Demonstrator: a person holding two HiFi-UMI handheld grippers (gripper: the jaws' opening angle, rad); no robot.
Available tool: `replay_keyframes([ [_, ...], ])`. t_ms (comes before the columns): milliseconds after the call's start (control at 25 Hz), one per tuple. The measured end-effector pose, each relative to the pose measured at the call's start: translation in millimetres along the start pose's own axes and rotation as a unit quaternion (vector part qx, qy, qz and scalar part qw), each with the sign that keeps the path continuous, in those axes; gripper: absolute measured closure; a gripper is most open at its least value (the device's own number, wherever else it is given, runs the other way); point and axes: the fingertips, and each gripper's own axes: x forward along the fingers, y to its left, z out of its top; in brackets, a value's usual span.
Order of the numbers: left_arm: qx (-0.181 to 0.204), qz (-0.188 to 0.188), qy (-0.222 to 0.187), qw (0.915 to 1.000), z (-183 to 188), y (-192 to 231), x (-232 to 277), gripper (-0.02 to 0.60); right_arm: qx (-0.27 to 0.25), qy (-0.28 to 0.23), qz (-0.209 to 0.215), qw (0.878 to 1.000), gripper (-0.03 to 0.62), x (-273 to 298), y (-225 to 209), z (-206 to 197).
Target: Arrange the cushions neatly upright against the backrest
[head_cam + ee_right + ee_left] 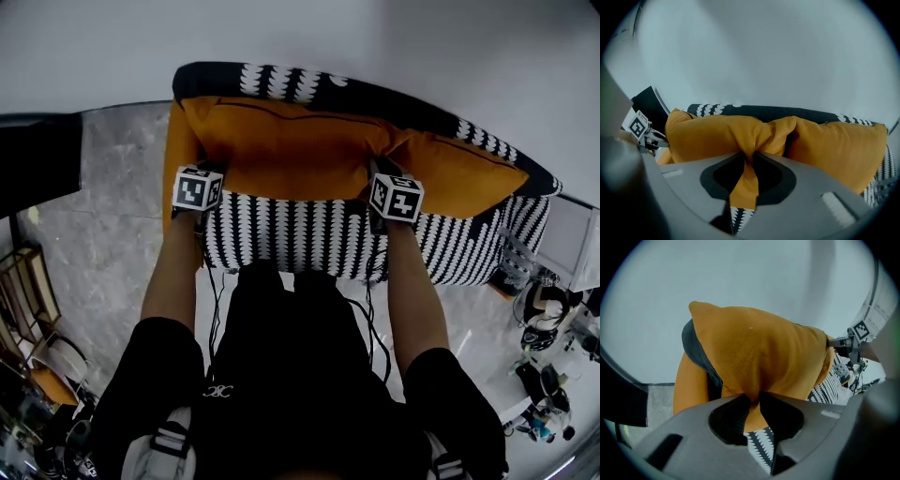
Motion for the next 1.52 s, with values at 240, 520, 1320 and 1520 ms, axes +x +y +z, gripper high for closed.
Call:
replay_keyframes([
  [240, -0.054, 0.012, -0.024, 0.9982, -16, 10, -13, 0.486, -0.007, -0.01, 0.005, 1.0, 0.366, -4, 20, 4],
  [520, -0.057, 0.032, -0.072, 0.9953, 8, -23, -62, 0.572, 0.03, -0.053, -0.005, 0.998, 0.562, -59, 35, 5],
  [1320, 0.057, -0.034, -0.258, 0.9639, 136, -232, -239, 0.571, 0.084, -0.228, -0.026, 0.97, 0.588, -262, 72, 51],
  [1520, 0.115, -0.059, -0.279, 0.9514, 159, -303, -265, 0.571, 0.084, -0.291, -0.032, 0.953, 0.588, -319, 55, 72],
])
